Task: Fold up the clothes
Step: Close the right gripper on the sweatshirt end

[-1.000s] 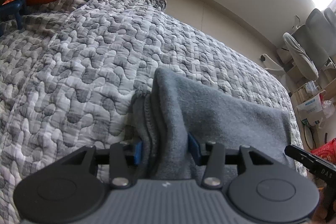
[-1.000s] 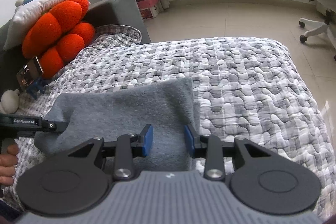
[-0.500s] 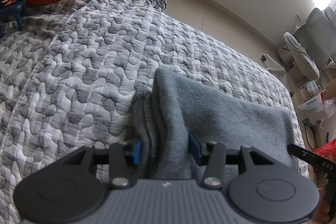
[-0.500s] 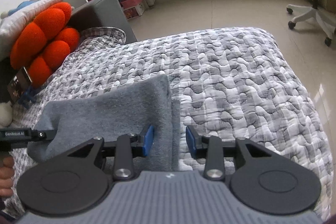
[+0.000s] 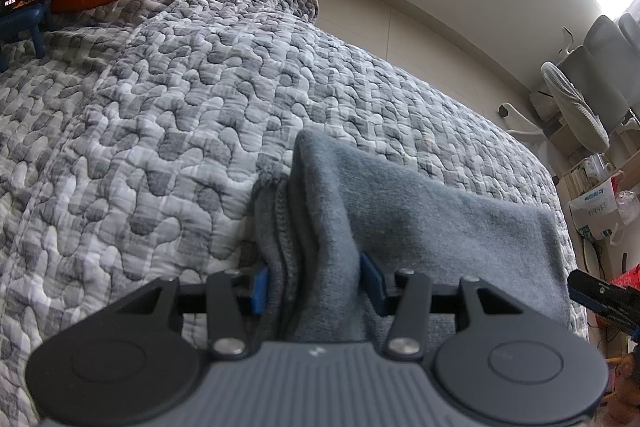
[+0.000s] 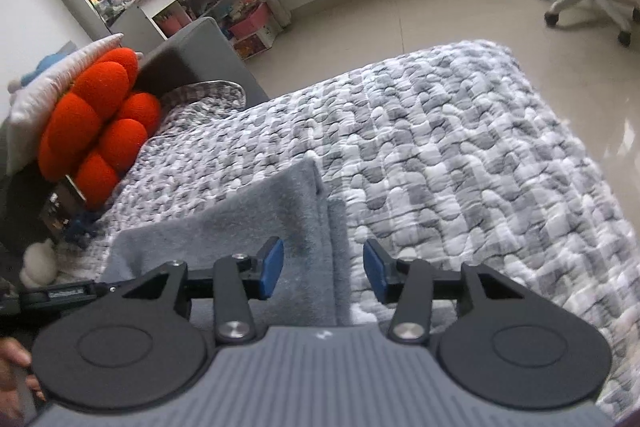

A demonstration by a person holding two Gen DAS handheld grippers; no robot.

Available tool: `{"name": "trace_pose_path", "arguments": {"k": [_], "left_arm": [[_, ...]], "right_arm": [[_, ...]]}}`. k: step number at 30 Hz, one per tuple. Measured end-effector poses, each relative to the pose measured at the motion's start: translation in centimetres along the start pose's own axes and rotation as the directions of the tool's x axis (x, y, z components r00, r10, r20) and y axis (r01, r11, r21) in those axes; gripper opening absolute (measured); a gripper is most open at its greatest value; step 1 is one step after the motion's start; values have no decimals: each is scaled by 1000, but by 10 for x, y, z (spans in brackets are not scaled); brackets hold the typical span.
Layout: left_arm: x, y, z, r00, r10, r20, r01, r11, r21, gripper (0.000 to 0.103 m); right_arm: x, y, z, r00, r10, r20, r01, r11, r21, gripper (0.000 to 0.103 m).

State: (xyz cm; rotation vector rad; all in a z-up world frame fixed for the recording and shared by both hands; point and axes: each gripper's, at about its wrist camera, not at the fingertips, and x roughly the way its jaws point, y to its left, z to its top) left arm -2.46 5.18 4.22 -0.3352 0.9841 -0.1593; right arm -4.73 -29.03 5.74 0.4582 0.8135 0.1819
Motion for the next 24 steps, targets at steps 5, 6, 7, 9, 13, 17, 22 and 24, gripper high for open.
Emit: {"name": "trace_pose_path", "arguments": {"k": [5,6,7,9,13,17,22,24], "left_arm": [[-1,1,0,1000,-3,-2,3,1000,-4,50],[-1,2,0,1000,-3,-2,3,1000,-4,50],[-1,2,0,1000,-4,-3,4,1000,-5,50],[-1,2,0,1000,-3,-3,3,1000,-5,50],[-1,2,0,1000,-2,-3,2,1000,-6,50],[-1,1,-1,1000,3,0,-3,1000,-5,50],[-2,-1,-2,1000,8,3,-8,1000,-4,50],[-2,-2,-2,1000,10,5,-10,1000,-3,50]], "right_arm": [[-2,-3,-1,998,44,-45,-44,999,1,54],[-3,-5,-1,997,59,-55,-58,998,11,55],[-3,-7,-2,995,72,-66,-71,997,23,55],[-4,-12,-2,992,91,-92,-87,995,47,56],[-10,-19,-4,981,138,-138,-128,989,79,56],[-10,-30,-8,965,177,-193,-148,976,158,56],[-6,-42,-14,943,233,-239,-168,950,264,56],[-3,-44,-15,934,260,-244,-182,936,301,56]]}}
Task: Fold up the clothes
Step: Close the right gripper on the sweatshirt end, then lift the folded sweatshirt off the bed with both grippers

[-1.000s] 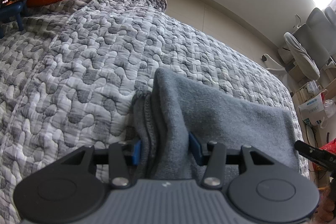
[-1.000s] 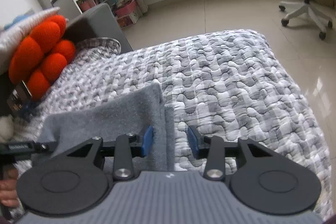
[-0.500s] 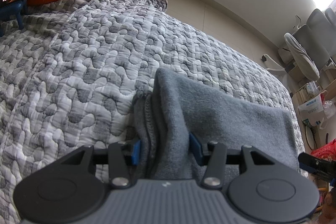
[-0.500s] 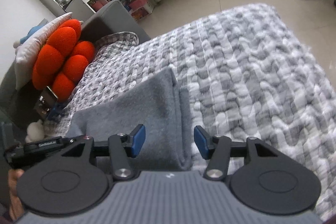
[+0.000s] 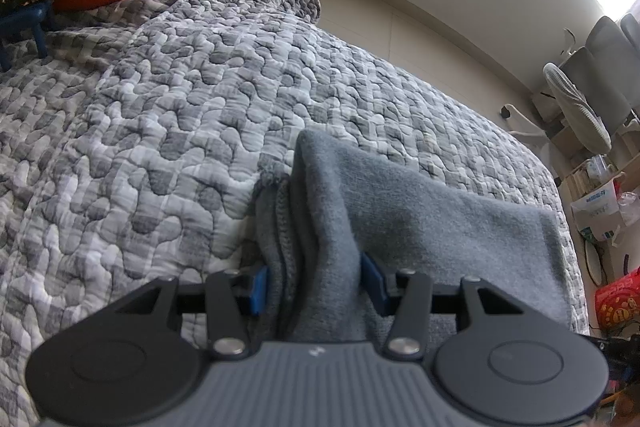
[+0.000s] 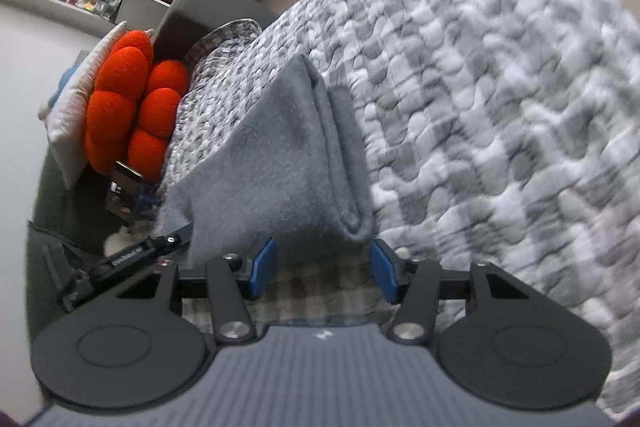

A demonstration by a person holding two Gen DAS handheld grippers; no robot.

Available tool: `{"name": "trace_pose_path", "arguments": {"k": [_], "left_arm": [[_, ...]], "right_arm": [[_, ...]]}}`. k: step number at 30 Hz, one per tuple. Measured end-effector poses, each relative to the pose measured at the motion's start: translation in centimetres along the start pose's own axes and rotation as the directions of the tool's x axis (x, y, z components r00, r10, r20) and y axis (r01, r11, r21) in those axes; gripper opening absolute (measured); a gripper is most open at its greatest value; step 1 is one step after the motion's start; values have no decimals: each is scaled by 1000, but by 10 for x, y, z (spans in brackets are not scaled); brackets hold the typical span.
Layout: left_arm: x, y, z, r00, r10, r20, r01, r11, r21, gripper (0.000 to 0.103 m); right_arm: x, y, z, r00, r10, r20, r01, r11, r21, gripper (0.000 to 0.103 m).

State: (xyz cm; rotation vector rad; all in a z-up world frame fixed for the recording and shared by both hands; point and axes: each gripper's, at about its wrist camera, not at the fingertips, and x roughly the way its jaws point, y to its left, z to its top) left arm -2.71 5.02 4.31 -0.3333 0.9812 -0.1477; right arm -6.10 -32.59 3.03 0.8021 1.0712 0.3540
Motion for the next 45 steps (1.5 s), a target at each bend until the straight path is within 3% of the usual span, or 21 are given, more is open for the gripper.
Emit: {"name": "trace_pose_path", "arguments": {"k": [7,18,40,43,45], "left_arm": [[0,2,0,1000,-8,-4,8,1000,-8,51],[1,2,-1,1000,-10,-4,10,1000,-6,51],[0,3,-1,1000,-14,-4,14,1000,-1,51],[0,1,-1,1000,-12,-1,12,1000,1,51],[-1,0,-2,1000,-10,0,10,1000,3,51]], "right_arm": [[6,-11,8,998,60,13,-61,993,98,57],[9,-16,20,994,103,38,-105,993,58,58],[39,10,28,990,83,110,-74,994,-87,63],[41,12,27,990,68,123,-55,993,-106,62],[42,17,24,990,41,134,-24,992,-125,54]]}}
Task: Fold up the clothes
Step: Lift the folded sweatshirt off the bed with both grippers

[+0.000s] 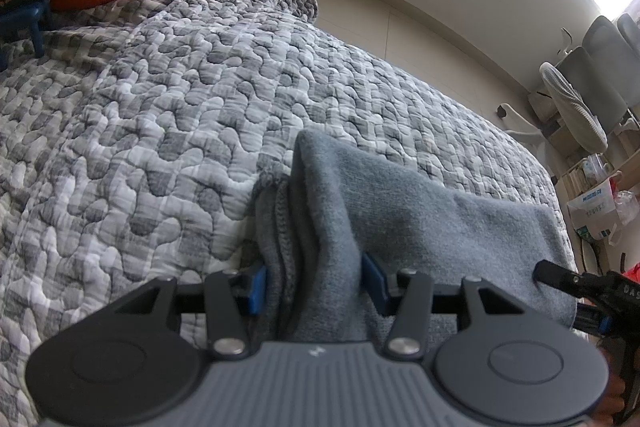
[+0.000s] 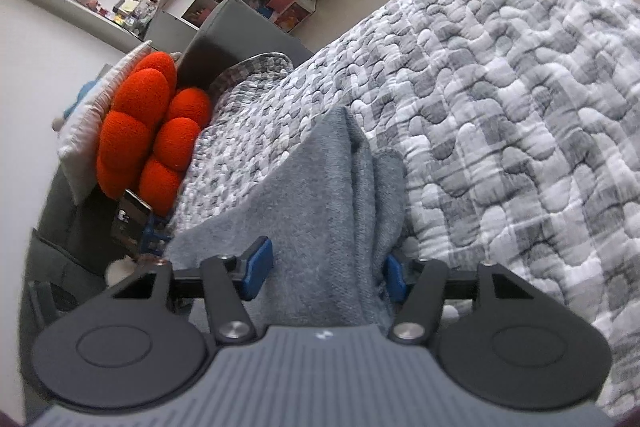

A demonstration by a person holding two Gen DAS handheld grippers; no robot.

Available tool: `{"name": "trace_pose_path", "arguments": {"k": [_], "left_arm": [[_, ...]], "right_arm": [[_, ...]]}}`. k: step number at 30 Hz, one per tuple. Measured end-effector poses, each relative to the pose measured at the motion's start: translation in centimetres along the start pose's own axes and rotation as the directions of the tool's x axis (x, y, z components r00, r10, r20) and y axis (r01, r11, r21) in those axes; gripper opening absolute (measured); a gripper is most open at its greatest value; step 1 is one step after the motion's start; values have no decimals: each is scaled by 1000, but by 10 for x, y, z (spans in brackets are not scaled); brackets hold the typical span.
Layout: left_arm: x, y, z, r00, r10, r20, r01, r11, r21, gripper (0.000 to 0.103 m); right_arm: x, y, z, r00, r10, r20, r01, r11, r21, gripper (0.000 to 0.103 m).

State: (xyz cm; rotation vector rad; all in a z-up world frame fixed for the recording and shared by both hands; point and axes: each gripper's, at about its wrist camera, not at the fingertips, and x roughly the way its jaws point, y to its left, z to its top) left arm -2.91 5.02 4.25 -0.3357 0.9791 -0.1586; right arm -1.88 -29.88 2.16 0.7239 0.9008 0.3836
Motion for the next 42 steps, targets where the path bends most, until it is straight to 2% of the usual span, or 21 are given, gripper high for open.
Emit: {"name": "trace_pose_path", "arguments": {"k": [3,6,17,28,39,42], "left_arm": [[0,0,0,1000,0,0,0,1000,-1,51],[0,1,0,1000,-2,0,2,1000,-5,51],[0,2,0,1000,-8,0,8,1000,-7,51],[0,0,-2,1000,-3,15,3,1000,0,52],[1,-2,-4,1000,7,29,-7,1000,9,53],[1,-4,-4,999,10,34,-11,1000,16,51]], "right_arm": [[2,8,-4,999,-48,11,48,998,-32,47],[3,12,-6,997,-74,22,74,996,-41,44],[8,11,-6,997,-71,24,72,997,-26,47],[8,15,-10,995,-89,42,92,993,-76,47],[9,28,-17,985,-155,71,163,977,-135,35],[10,32,-20,982,-168,81,179,972,-152,35]]}}
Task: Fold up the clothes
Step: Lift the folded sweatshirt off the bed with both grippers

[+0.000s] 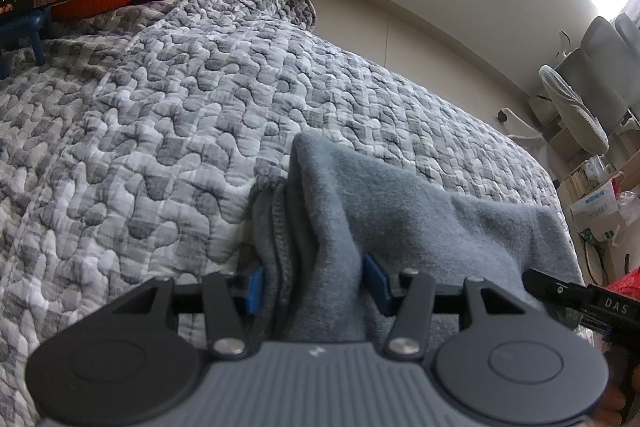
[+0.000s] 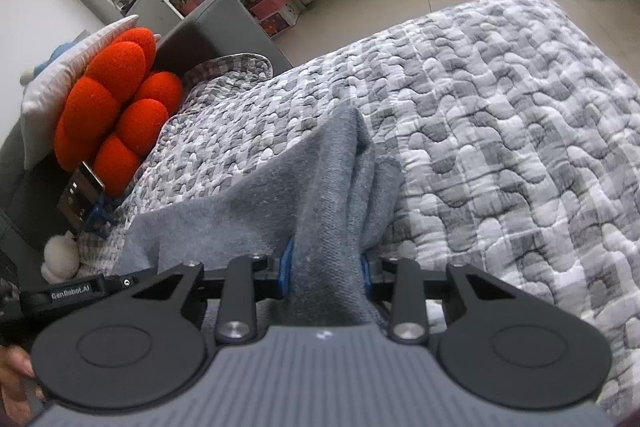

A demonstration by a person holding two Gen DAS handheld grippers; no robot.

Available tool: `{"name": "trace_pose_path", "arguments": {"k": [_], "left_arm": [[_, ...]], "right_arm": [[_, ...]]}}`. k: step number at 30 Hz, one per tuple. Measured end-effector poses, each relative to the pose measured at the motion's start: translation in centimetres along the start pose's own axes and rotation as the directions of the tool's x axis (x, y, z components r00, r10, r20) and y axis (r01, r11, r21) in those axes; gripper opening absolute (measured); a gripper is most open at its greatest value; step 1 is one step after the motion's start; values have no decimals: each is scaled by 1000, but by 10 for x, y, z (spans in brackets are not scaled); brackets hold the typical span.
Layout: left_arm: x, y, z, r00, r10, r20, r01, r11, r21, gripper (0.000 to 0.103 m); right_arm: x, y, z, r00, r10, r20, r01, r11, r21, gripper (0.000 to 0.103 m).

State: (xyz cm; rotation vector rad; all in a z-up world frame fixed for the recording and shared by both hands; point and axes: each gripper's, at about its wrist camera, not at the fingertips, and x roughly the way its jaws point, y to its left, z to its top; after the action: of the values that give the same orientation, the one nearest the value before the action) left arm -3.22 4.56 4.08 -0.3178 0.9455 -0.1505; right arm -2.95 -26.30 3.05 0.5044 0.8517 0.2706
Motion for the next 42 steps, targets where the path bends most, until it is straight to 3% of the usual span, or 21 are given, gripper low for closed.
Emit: {"name": "trace_pose_path", "arguments": {"k": [16,27,36,42], "left_arm": [[-7,-12,-6,998,-5,63,3,999,40,26],[-25,-13,-4,990,-72,120,69,997,31,23],[-31,-17,-6,986,-85,144,81,996,35,22],[-34,-24,-6,985,-72,155,64,997,53,22]], "right_arm": [[-1,17,-8,997,-63,42,66,995,-78,31],[-11,26,-10,995,-54,88,63,993,-101,29],[-13,35,-11,991,-70,116,84,989,-121,29],[-9,46,-11,983,-129,127,146,979,-139,29]]}}
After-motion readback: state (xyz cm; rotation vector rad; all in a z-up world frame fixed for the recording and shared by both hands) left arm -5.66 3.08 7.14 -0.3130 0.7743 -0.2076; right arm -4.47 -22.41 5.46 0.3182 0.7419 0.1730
